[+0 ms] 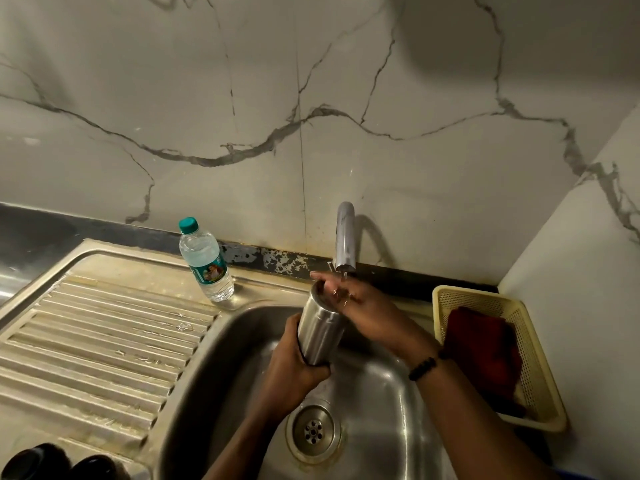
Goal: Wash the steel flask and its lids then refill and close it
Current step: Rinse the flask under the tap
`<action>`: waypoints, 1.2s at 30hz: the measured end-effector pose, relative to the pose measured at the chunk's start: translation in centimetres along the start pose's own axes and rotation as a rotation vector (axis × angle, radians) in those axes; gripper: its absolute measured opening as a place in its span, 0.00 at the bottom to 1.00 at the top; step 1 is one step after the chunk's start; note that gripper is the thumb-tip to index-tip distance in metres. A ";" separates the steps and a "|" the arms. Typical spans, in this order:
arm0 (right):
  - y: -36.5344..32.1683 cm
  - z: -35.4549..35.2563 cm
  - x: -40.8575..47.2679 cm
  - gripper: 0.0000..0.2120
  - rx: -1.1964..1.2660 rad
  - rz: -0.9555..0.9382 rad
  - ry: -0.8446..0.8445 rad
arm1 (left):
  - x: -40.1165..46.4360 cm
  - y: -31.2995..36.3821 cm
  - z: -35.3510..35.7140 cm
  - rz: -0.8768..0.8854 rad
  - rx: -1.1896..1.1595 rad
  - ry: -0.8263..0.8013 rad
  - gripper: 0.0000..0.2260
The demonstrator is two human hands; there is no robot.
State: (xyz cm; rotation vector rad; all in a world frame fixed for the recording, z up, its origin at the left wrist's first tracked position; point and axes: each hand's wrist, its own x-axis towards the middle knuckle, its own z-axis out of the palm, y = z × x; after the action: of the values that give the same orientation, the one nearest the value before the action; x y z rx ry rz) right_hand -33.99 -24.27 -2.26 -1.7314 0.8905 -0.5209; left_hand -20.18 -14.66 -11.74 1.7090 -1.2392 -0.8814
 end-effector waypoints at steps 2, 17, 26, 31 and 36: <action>0.6 1.0 -1.1 0.25 -0.277 -0.114 0.043 | 0.1 0.1 0.0 0.015 0.018 -0.005 0.34; -1.4 0.7 0.0 0.21 -0.513 0.052 0.355 | 0.8 1.9 -0.6 0.159 0.284 0.077 0.38; -0.7 2.6 -0.2 0.25 -0.755 -0.191 0.545 | 0.6 2.2 -1.3 0.147 0.131 0.017 0.36; 1.0 0.6 -0.5 0.22 -0.706 -0.477 0.124 | 0.7 1.7 -2.7 0.140 0.077 -0.155 0.36; -0.2 -0.2 -0.8 0.33 0.011 0.033 0.058 | 1.4 2.1 -3.5 0.081 0.021 -0.184 0.36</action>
State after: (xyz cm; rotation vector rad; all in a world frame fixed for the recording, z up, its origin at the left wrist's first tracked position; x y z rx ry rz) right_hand -34.53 -23.76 -1.92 -1.6960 0.9538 -0.5564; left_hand -17.55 -15.62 -8.46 1.6104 -1.4337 -0.9979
